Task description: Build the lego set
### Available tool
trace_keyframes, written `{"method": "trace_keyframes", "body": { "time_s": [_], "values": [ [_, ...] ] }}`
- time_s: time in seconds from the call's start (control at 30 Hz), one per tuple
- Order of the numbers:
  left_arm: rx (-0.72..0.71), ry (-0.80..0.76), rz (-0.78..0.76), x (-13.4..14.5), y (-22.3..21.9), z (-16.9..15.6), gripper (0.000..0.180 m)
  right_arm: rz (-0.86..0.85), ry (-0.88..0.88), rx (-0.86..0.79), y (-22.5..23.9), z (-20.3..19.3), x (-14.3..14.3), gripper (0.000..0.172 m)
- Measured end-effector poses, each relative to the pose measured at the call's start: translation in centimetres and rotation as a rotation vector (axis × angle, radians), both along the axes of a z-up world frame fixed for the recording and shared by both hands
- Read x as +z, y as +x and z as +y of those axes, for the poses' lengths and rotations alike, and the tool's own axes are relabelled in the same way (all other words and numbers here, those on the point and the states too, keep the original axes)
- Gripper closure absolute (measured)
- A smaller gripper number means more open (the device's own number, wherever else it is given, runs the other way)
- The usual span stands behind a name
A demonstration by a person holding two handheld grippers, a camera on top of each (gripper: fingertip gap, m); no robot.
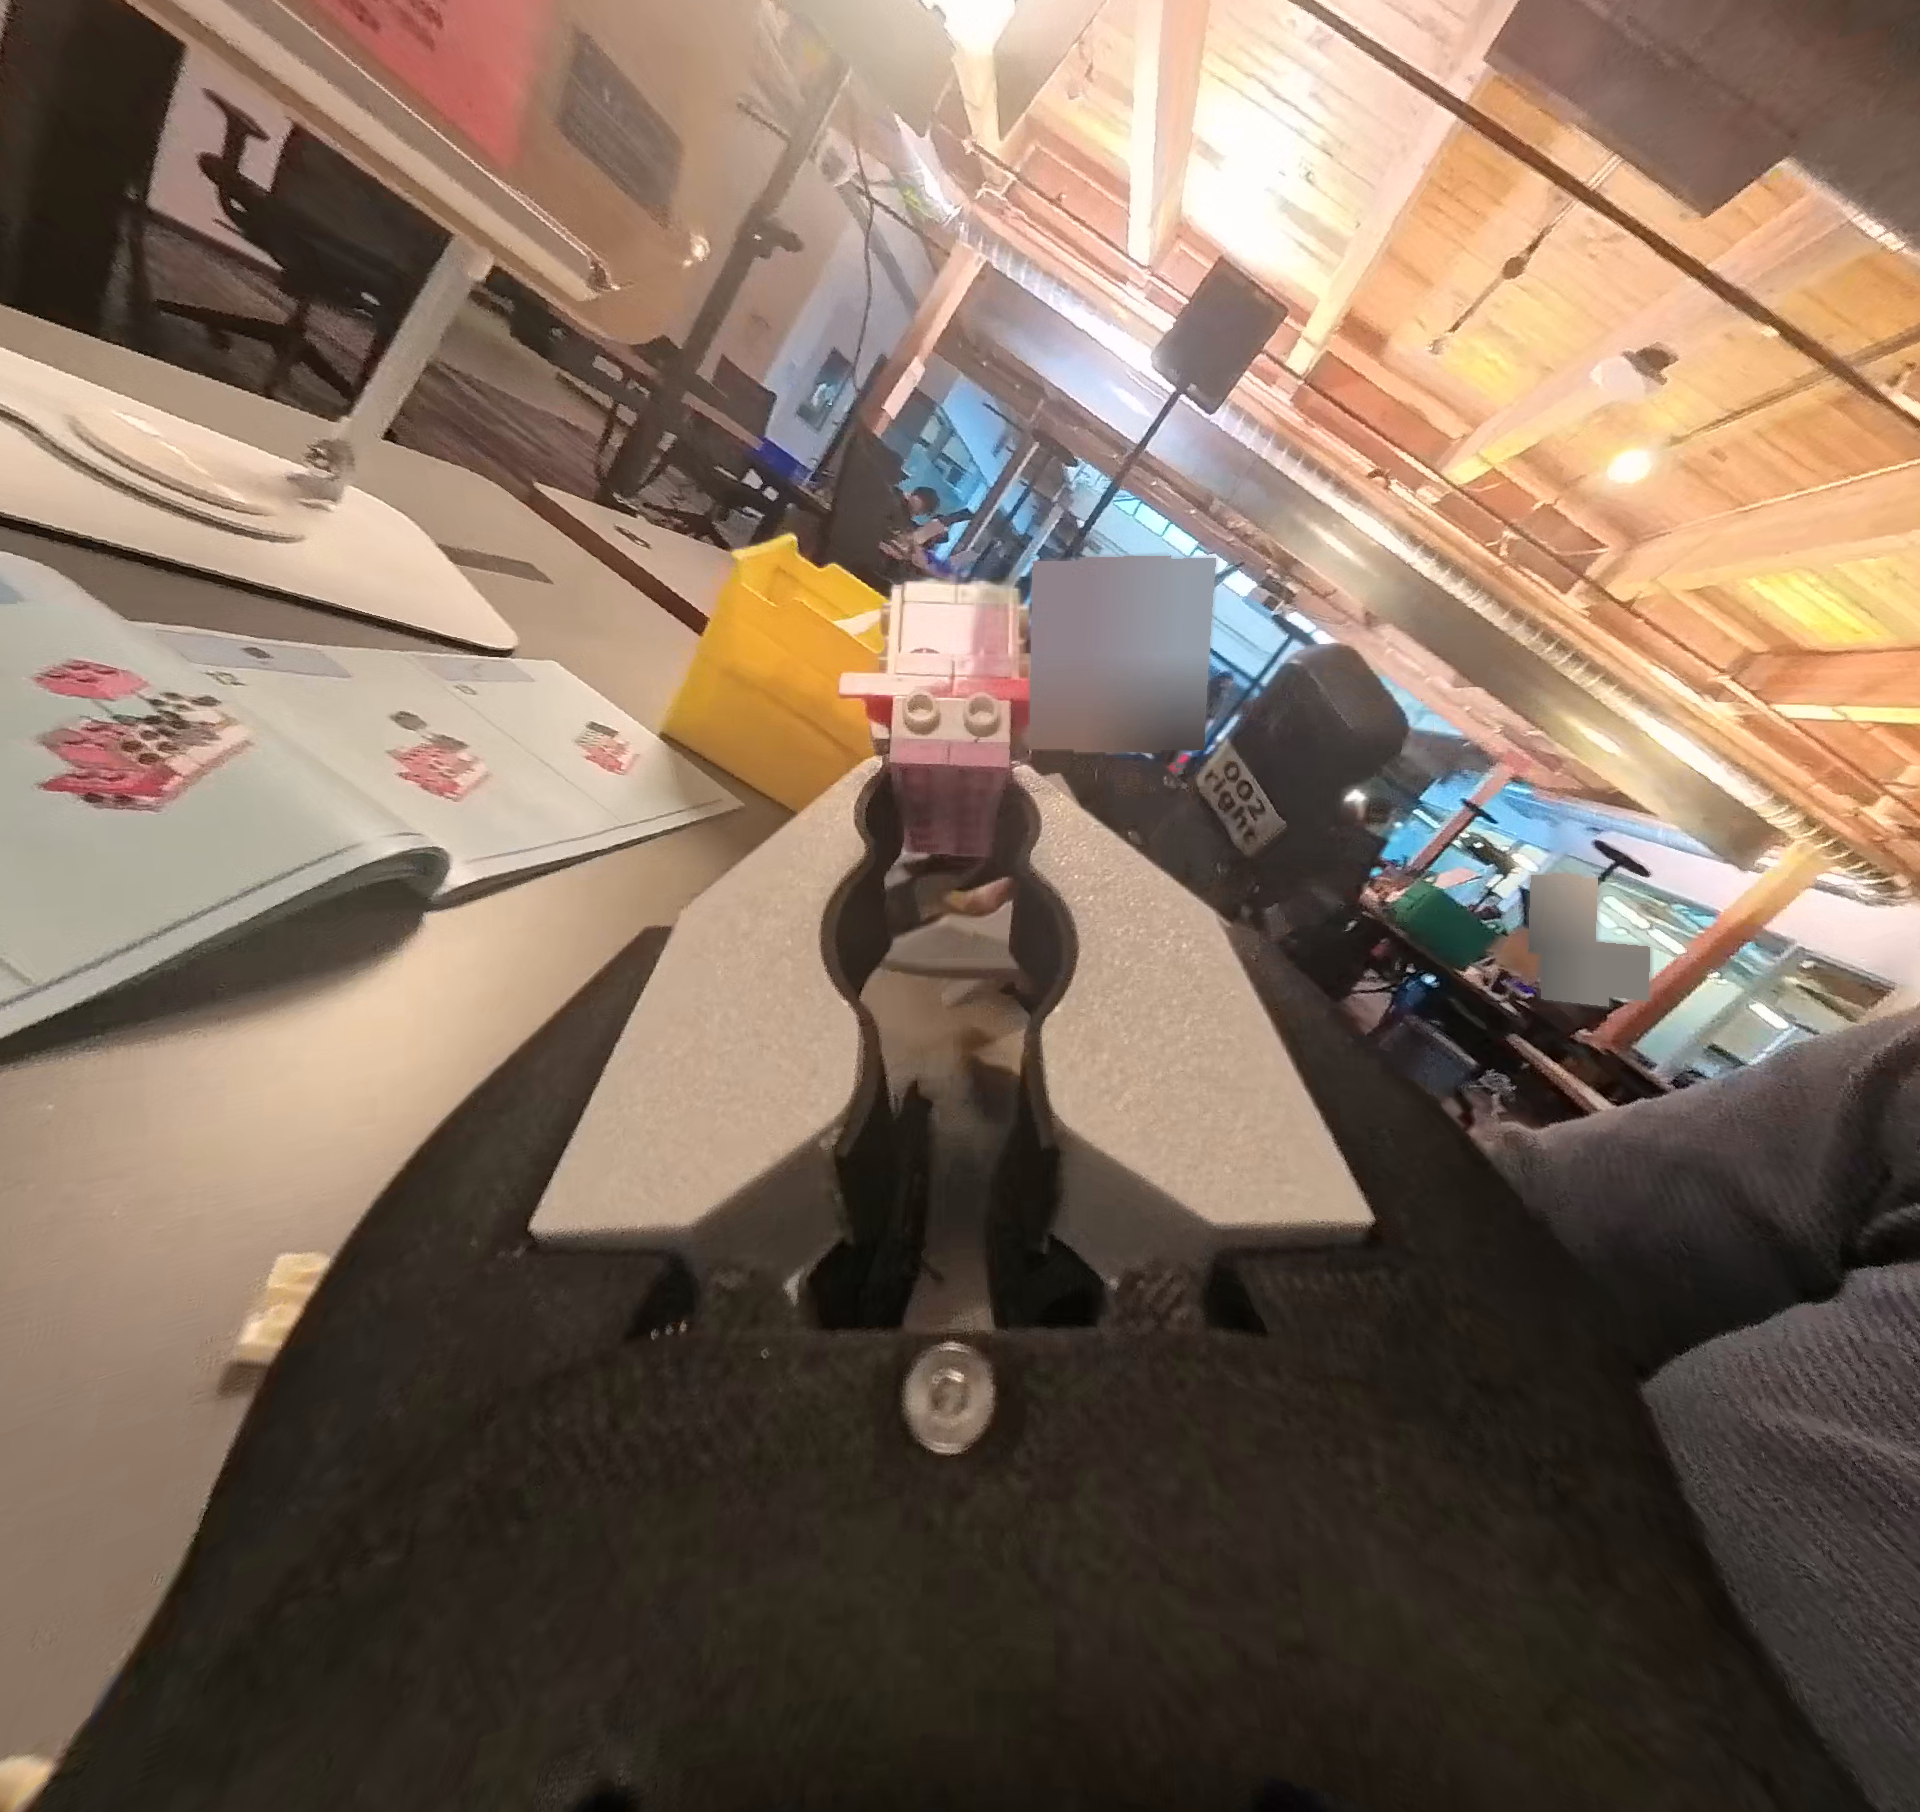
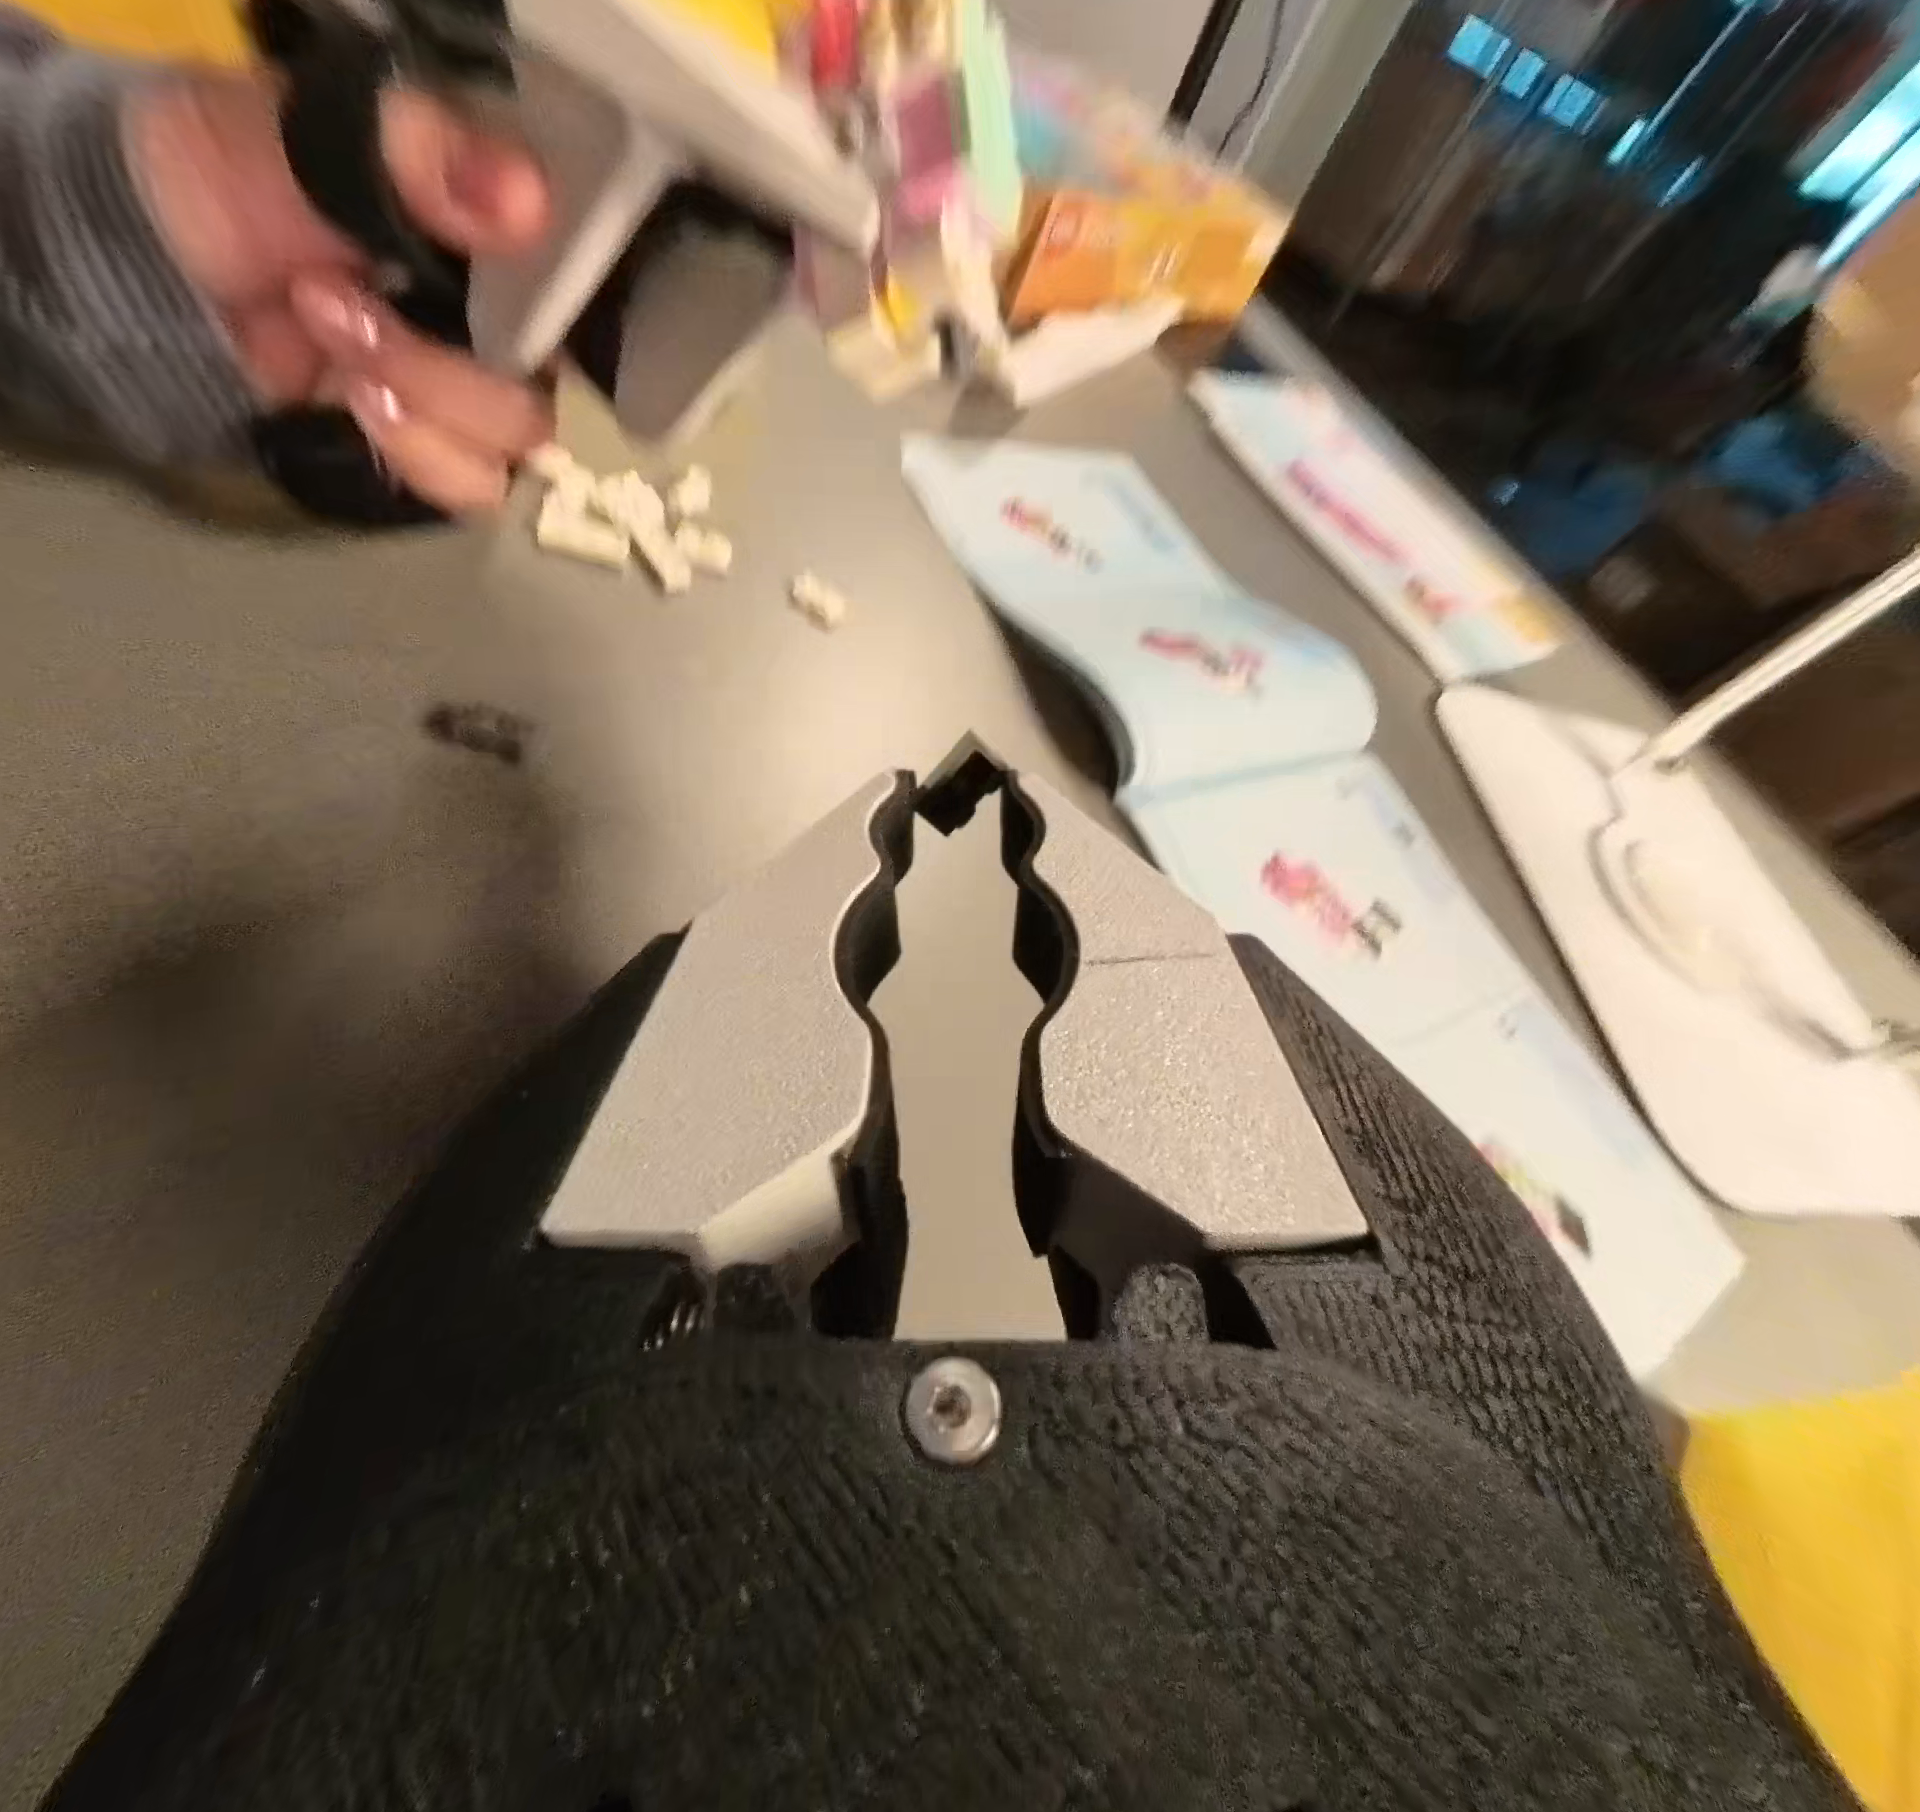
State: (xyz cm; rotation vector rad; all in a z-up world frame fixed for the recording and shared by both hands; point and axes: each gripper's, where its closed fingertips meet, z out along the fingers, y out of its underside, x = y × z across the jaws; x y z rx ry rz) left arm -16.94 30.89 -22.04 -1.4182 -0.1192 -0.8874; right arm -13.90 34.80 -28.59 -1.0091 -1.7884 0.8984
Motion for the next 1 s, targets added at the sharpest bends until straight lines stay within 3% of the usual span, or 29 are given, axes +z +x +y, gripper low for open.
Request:
{"method": "trace_keyframes", "body": {
  "time_s": [0.13, 0.2, 0.3, 0.4, 0.6, 0.7, 0.83, 1.0],
  "values": [
    [0.010, -0.035, 0.050, -0.6, 0.1, 0.2, 0.164, -0.307, 0.131, -0.006, 2.0, 1.1, -4.9, 0.157],
    [-0.004, -0.046, 0.044, -0.8, 0.3, 0.3, 0.164, -0.380, 0.183, 0.004, 2.6, 1.0, -5.8, 0.157],
    [-0.015, -0.060, 0.033, -1.1, 0.3, 0.4, 0.164, -0.418, 0.111, 0.033, 2.7, 0.0, -5.8, 0.153],
    [-0.019, -0.067, 0.029, -1.3, 0.1, 0.4, 0.164, -0.420, 0.020, 0.059, 2.7, -0.5, -5.6, 0.134],
    [-0.043, -0.057, 0.036, -1.1, 0.3, 0.3, 0.164, -0.348, -0.209, 0.024, 4.1, -0.6, -4.4, 0.128],
    [-0.051, -0.055, 0.047, -1.1, 0.6, 0.3, 0.164, -0.318, -0.215, -0.072, 4.7, -0.1, -4.0, 0.135],
    [-0.045, -0.062, 0.072, -1.3, 0.7, 0.4, 0.164, -0.340, -0.228, -0.320, 5.1, 0.4, -4.6, 0.143],
    [-0.044, -0.052, 0.075, -1.0, 0.7, 0.3, 0.164, -0.307, -0.046, -0.508, 5.1, 0.4, -5.1, 0.137]
  ]
}}
